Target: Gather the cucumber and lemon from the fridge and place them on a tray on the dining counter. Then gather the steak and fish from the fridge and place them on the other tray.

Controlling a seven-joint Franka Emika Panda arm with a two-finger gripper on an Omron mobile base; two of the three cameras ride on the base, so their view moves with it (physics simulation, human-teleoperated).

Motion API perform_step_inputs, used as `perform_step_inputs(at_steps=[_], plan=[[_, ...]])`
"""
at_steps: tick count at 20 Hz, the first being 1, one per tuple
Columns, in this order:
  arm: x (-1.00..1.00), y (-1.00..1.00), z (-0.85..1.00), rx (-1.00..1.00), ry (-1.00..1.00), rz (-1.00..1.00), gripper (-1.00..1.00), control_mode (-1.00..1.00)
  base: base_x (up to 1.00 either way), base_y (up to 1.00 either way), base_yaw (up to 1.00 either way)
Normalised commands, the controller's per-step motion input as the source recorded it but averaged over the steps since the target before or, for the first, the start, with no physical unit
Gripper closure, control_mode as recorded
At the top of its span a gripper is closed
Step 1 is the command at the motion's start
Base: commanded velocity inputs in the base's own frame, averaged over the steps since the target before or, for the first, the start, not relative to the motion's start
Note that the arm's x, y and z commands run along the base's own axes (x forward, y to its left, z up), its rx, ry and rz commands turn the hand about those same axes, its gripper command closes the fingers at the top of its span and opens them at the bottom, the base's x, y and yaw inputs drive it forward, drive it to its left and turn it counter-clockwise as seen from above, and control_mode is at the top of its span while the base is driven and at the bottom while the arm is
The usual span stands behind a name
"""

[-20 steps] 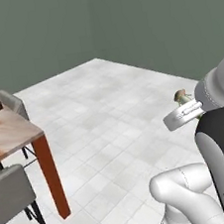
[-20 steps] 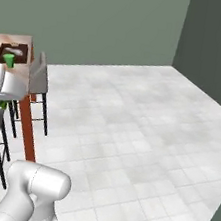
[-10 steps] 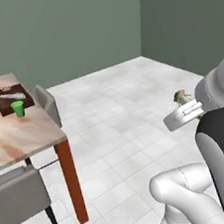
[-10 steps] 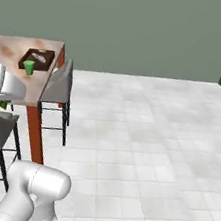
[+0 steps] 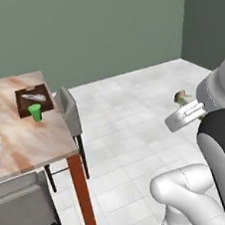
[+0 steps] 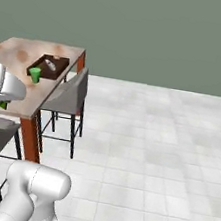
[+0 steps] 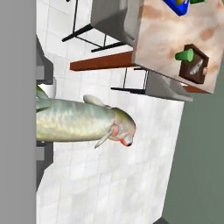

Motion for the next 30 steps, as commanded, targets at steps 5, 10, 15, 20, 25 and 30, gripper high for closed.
perform_step_inputs(at_steps=[5,10,15,20,25,30], plan=[[0.0,0.0,0.0,0.0,0.0,0.0,1.0,1.0,0.74,-0.47,0.34],[0.0,0.0,0.0,0.0,0.0,0.0,1.0,1.0,0.71,-0.5,0.33],[0.0,0.0,0.0,0.0,0.0,0.0,1.0,1.0,0.66,-0.49,0.32],[0.0,0.0,0.0,0.0,0.0,0.0,1.0,1.0,0.64,-0.48,0.32],[0.0,0.0,0.0,0.0,0.0,0.0,1.0,1.0,0.63,-0.47,0.31],[0.0,0.0,0.0,0.0,0.0,0.0,1.0,1.0,0.6,-0.45,0.3]])
